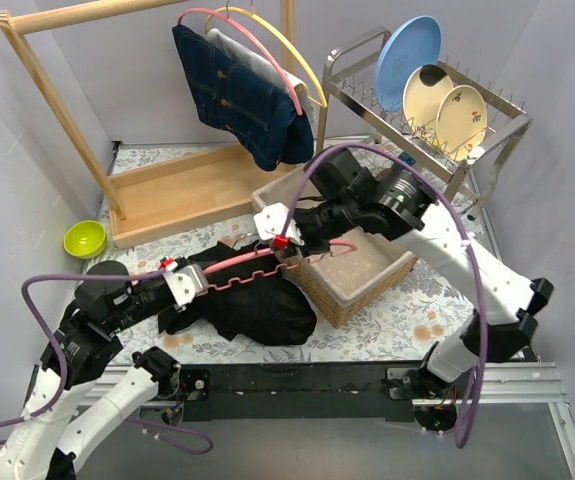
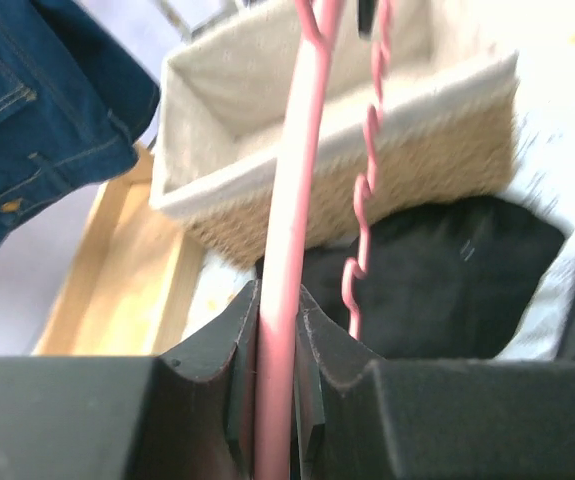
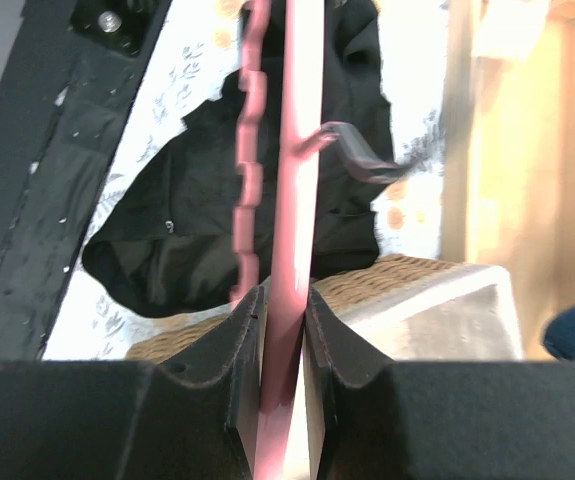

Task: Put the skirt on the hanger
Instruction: Pass the hanger from the left arm to the right

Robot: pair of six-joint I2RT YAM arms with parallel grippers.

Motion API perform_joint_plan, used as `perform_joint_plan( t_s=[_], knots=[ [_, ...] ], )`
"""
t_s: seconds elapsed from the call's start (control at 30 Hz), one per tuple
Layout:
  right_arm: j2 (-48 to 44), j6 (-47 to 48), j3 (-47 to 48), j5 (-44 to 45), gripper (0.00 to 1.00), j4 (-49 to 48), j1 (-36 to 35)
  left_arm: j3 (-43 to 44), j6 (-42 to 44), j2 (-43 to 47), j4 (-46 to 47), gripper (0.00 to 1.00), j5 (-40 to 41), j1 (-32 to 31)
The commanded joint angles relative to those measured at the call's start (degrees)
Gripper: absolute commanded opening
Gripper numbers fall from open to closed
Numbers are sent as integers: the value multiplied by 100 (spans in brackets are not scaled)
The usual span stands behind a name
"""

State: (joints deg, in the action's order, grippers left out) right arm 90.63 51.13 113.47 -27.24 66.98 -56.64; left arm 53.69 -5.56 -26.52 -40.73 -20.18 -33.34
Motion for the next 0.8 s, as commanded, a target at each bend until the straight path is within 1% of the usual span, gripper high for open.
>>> perform_joint_plan(
  t_s=[0.0,0.07,0.23,0.33,0.37,0.43,0.47,0.5,0.53,0.6,0.67,0.73,0.77],
  knots=[
    [-685,150,-685,-527,27,-1238,-101,317,-1489,-327,584,0,-55,56],
    [-801,177,-914,-493,26,-1354,-101,352,-1719,-406,584,0,-143,56],
    [-872,178,-958,-475,25,-1284,-101,353,-2150,-520,592,0,-258,56],
    [-854,125,-923,-562,10,-1153,-101,291,-2238,-538,654,0,-249,56],
    [-845,47,-862,-624,2,-1100,-101,221,-2265,-477,715,0,-232,56],
    [-810,-7,-827,-712,1,-916,-93,168,-2256,-415,830,0,-153,56],
    [-793,-24,-827,-895,1,-845,-67,159,-2221,-389,856,9,-109,56],
    [-749,-94,-835,-1010,1,-766,-23,124,-2221,-302,935,25,22,56],
    [-740,-182,-844,-1080,1,-748,-22,124,-2212,-266,970,49,76,56],
    [-644,-437,-888,-1195,1,-730,39,185,-2212,-222,1014,64,146,56],
    [-643,-726,-967,-1126,1,-818,118,325,-2247,-248,953,83,164,56],
    [-731,-1025,-1081,-1073,1,-1124,381,544,-2448,-300,857,89,303,56],
    [-774,-1348,-1108,-1142,1,-1239,521,607,-2554,-309,821,93,348,56]
  ],
)
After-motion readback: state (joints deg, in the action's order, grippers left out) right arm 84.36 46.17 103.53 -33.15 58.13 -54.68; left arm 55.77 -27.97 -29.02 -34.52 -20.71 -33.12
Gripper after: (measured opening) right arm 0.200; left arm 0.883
